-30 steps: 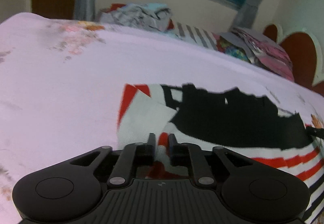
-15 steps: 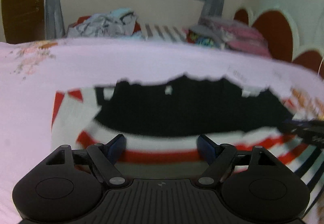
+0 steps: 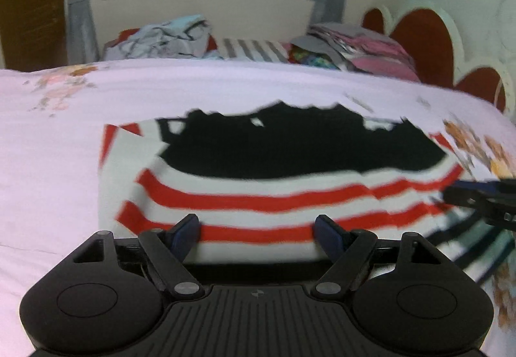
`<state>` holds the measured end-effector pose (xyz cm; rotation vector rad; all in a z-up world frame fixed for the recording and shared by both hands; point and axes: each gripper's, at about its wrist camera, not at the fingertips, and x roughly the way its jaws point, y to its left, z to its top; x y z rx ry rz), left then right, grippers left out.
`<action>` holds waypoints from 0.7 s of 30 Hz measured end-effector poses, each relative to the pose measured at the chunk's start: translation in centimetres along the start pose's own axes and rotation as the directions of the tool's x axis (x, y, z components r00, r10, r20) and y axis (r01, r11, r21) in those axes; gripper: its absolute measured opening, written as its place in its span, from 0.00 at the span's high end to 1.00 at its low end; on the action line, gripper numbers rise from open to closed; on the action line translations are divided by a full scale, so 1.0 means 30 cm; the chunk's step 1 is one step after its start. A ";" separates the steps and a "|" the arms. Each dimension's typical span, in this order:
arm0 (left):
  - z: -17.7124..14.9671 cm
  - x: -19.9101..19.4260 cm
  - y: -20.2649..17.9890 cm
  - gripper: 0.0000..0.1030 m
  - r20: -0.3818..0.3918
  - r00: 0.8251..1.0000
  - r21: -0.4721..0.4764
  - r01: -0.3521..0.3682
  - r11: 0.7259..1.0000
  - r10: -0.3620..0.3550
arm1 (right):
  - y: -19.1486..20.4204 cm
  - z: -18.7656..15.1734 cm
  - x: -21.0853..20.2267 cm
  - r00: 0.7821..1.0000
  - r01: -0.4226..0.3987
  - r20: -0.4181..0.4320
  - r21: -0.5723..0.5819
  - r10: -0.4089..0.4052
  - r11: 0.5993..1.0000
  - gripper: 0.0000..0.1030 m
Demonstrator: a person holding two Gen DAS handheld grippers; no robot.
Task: Fold small clothes
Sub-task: 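Open both tools and release the folded sweater, smoothing it flat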
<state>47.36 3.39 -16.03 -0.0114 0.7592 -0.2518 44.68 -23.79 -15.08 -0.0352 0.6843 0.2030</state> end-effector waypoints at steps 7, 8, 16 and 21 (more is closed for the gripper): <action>-0.071 -0.035 0.095 0.24 -0.012 1.000 -0.012 -0.006 1.000 0.006 | -0.019 -0.092 -0.027 0.990 0.125 -0.057 -0.051 -0.128 0.991 0.72; -0.074 -0.045 0.104 0.24 -0.012 1.000 -0.004 -0.007 1.000 0.007 | -0.050 -0.104 -0.041 0.988 0.142 -0.062 -0.029 -0.144 0.989 0.72; -0.088 -0.079 0.155 0.24 -0.021 1.000 -0.045 0.010 0.999 -0.011 | -0.116 -0.161 -0.102 0.970 0.228 -0.091 0.031 -0.224 0.973 0.72; -0.062 -0.115 0.173 0.24 -0.047 0.999 -0.133 0.015 0.991 -0.022 | -0.079 -0.102 -0.151 0.983 0.173 -0.081 0.119 -0.164 0.978 0.69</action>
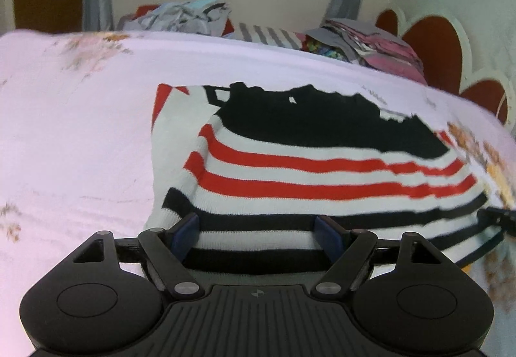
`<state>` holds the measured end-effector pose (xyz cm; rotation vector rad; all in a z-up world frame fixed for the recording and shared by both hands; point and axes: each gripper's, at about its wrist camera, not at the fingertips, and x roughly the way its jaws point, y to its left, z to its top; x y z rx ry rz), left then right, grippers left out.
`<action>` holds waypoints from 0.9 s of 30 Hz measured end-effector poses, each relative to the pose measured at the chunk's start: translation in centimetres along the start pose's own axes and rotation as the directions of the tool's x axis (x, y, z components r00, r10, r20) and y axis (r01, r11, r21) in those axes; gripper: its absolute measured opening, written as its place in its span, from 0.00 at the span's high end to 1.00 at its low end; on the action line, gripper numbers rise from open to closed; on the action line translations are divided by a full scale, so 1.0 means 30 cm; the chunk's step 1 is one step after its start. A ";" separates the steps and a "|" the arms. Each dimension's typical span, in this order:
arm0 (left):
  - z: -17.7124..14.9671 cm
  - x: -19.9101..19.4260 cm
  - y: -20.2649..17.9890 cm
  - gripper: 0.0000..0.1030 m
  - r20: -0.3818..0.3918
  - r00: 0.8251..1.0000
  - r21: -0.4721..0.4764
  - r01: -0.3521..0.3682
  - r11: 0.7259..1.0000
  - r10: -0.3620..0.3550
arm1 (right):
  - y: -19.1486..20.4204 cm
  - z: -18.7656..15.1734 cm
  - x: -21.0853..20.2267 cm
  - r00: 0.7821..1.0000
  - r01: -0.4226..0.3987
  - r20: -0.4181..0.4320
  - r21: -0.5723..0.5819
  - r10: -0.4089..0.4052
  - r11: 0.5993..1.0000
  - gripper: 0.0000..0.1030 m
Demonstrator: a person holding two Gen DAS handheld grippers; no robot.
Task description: Fold small clothes
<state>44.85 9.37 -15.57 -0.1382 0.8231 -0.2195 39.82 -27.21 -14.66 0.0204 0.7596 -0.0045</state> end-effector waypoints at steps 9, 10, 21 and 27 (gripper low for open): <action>0.003 -0.038 0.000 0.12 -0.012 1.000 -0.060 -0.013 0.998 0.012 | 0.142 0.065 -0.019 0.994 -0.103 0.035 -0.017 0.103 0.995 0.59; 0.002 -0.039 0.000 0.12 -0.017 1.000 -0.066 -0.019 0.998 0.018 | 0.158 0.070 -0.010 0.993 -0.115 0.030 -0.015 0.116 0.993 0.59; -0.004 -0.056 -0.008 0.12 -0.056 0.998 -0.092 -0.039 0.995 0.034 | 0.321 0.166 0.065 0.985 -0.165 0.042 -0.067 0.168 0.984 0.63; -0.025 -0.053 0.016 0.12 -0.079 0.997 -0.147 -0.038 0.988 0.027 | 0.333 0.110 0.175 0.991 -0.130 -0.049 -0.084 0.126 0.988 0.63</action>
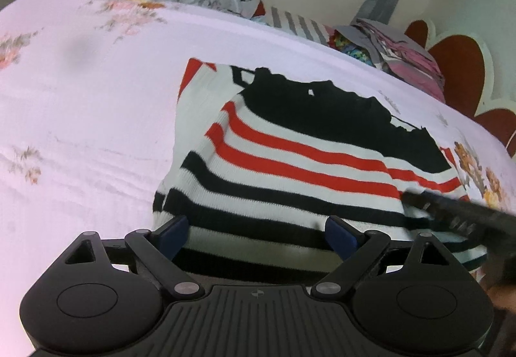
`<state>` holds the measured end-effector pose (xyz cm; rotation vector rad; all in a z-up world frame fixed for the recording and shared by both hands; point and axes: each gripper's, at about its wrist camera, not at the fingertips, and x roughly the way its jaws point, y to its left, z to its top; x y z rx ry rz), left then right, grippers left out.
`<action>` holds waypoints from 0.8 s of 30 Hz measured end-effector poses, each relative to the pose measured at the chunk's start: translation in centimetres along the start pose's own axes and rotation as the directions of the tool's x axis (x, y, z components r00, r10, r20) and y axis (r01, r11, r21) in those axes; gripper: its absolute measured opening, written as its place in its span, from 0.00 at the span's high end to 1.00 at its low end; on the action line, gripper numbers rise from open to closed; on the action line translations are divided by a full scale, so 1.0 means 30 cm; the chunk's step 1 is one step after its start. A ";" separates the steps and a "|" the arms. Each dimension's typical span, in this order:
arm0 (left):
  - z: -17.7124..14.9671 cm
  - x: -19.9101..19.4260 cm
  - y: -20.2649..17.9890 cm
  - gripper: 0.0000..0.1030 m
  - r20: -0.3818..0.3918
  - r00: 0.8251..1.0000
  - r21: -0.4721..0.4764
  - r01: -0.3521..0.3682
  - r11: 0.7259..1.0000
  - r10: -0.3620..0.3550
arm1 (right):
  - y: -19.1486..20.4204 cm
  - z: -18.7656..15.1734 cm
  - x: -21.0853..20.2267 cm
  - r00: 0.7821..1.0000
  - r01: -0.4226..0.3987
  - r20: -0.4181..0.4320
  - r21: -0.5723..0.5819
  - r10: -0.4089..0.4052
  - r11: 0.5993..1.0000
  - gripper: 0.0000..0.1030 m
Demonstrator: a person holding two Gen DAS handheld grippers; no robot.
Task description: Fold small clothes
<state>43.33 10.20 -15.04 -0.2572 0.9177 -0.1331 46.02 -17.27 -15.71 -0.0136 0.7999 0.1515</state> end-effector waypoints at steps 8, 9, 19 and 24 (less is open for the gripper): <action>-0.023 -0.017 0.027 0.12 -0.023 0.999 -0.090 0.032 0.995 -0.034 | -0.013 0.013 -0.026 0.999 -0.032 0.035 0.003 0.032 0.999 0.63; -0.031 -0.022 0.038 0.12 -0.027 0.999 -0.115 0.037 0.993 -0.041 | -0.014 0.024 -0.034 0.998 -0.025 0.050 -0.001 0.025 1.000 0.62; -0.148 0.034 0.145 0.04 -0.036 0.981 -0.470 0.151 0.869 -0.190 | -0.023 -0.009 0.036 1.000 -0.015 0.010 -0.025 0.015 1.000 0.60; -0.143 0.105 0.160 0.00 0.080 0.963 -0.561 0.257 0.787 -0.257 | -0.032 -0.006 0.036 1.000 -0.031 0.004 -0.020 0.031 0.999 0.59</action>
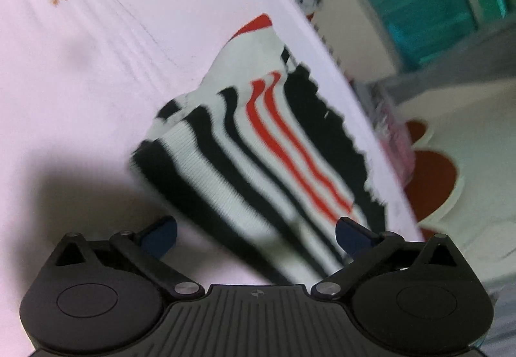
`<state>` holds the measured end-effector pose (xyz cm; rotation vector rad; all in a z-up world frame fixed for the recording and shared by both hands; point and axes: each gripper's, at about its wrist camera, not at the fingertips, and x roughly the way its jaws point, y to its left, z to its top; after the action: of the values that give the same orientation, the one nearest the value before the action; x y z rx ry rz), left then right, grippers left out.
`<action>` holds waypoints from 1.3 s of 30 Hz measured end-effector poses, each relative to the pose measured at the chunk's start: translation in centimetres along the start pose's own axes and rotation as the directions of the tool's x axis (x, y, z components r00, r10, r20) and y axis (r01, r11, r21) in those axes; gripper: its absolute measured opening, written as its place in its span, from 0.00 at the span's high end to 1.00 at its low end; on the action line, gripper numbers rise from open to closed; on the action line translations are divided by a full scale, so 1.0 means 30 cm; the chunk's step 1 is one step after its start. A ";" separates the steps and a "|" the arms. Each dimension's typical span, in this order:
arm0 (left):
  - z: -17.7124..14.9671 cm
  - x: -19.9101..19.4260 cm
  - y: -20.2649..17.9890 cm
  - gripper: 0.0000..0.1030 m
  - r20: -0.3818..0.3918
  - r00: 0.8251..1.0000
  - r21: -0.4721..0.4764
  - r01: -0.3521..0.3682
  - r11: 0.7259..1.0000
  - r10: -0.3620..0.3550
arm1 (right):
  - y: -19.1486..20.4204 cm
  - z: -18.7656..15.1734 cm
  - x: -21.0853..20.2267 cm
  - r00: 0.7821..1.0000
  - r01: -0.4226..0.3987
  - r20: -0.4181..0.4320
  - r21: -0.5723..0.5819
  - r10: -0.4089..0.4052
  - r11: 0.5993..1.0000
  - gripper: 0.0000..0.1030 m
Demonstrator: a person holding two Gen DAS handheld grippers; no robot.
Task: Fold small clothes
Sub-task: 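Lift the grasped side and fold it over the sweater with the left tool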
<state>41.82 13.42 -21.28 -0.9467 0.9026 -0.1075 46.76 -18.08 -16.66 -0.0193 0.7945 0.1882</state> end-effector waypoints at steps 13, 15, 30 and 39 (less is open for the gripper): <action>0.037 0.165 -0.029 0.39 0.206 0.974 -0.052 0.105 0.993 -0.092 | 0.021 -0.012 0.008 1.000 0.020 0.017 -0.035 -0.020 0.999 0.58; 0.050 0.181 -0.013 0.56 0.209 0.974 -0.086 0.105 0.991 -0.085 | 0.029 -0.018 0.008 0.999 0.032 0.022 -0.039 -0.031 0.999 0.58; 0.017 0.209 -0.566 0.78 0.154 0.954 0.426 0.170 0.889 -0.256 | -0.147 0.011 -0.073 0.997 -0.047 0.075 0.164 0.035 0.985 0.56; -0.321 0.499 -0.917 0.78 -0.112 0.972 0.695 0.226 0.683 -0.208 | -0.543 -0.071 -0.228 0.996 0.011 0.081 0.317 -0.038 0.948 0.56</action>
<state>52.60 -16.32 -12.73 -0.3154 0.6728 -0.6335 43.43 -35.39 -14.15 0.2814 0.7303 0.0354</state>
